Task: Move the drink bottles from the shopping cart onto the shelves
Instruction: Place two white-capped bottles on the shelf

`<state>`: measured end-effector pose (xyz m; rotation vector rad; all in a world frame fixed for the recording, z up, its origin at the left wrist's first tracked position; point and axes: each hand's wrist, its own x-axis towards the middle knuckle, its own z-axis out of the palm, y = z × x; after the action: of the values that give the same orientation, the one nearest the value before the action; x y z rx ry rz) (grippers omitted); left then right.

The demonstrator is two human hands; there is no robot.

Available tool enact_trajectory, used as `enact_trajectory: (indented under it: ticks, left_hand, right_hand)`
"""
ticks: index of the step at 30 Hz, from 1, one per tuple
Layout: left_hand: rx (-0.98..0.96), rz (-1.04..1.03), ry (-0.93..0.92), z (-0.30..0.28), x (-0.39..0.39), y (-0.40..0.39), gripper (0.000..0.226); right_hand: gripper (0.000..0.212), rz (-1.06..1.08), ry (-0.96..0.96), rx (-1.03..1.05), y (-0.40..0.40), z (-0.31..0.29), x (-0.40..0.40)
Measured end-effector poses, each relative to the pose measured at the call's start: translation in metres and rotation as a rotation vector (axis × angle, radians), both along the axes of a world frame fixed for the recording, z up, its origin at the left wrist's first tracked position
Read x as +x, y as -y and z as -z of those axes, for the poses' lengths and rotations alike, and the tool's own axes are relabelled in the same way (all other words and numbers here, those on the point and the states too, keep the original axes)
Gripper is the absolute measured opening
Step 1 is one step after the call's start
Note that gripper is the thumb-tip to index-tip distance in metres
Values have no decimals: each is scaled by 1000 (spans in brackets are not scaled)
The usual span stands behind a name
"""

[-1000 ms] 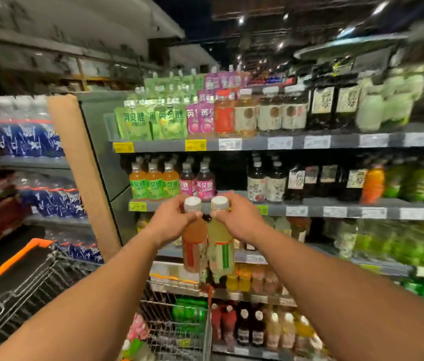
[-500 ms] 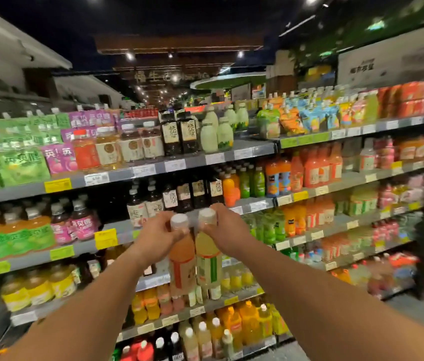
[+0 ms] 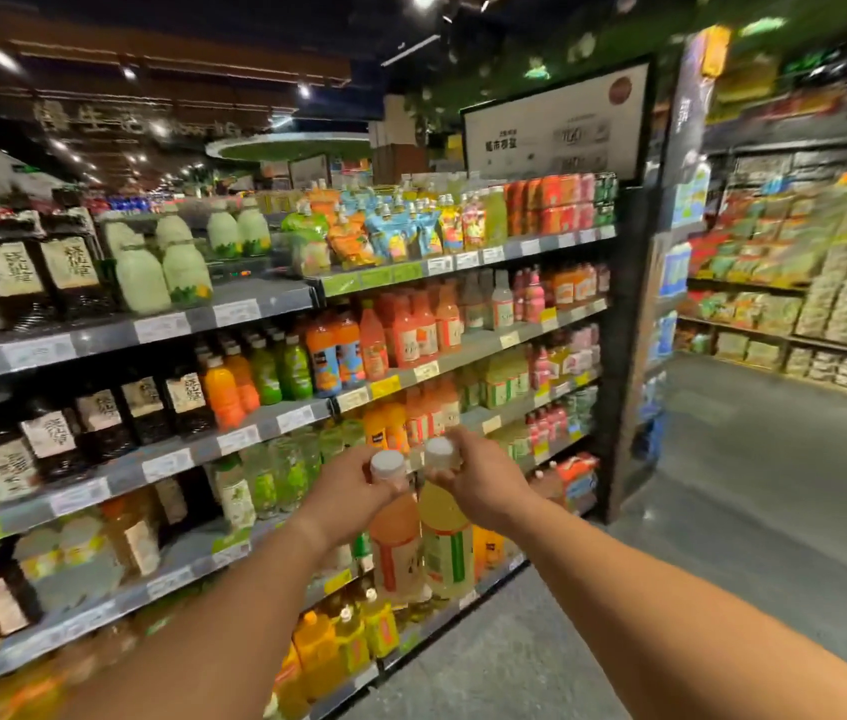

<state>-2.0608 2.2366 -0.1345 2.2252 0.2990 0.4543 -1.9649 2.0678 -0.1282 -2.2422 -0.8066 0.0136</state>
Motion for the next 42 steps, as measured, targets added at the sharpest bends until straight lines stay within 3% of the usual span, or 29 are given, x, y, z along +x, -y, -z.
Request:
enact_trajectory:
  ticks: [8, 12, 16, 19, 26, 34, 42]
  left_hand:
    - [-49, 145, -16, 18, 129, 36, 25]
    - [-42, 188, -40, 20, 196, 38, 28]
    - [-16, 167, -59, 19, 255, 38, 35]
    - [0, 159, -53, 25, 298, 35, 38]
    - [79, 84, -85, 50, 396, 31, 33]
    - [79, -83, -113, 64, 496, 28, 31]
    - [103, -306, -117, 101, 577, 9, 32]
  right_hand:
    - [53, 139, 8, -19, 53, 15, 111]
    - [42, 191, -12, 28, 60, 18, 168]
    - [46, 213, -7, 38, 64, 21, 221]
    - [37, 221, -18, 36, 63, 27, 262]
    - [33, 151, -67, 17, 50, 56, 369]
    - [47, 20, -53, -139, 25, 69, 497]
    - [35, -61, -48, -79, -15, 92, 596]
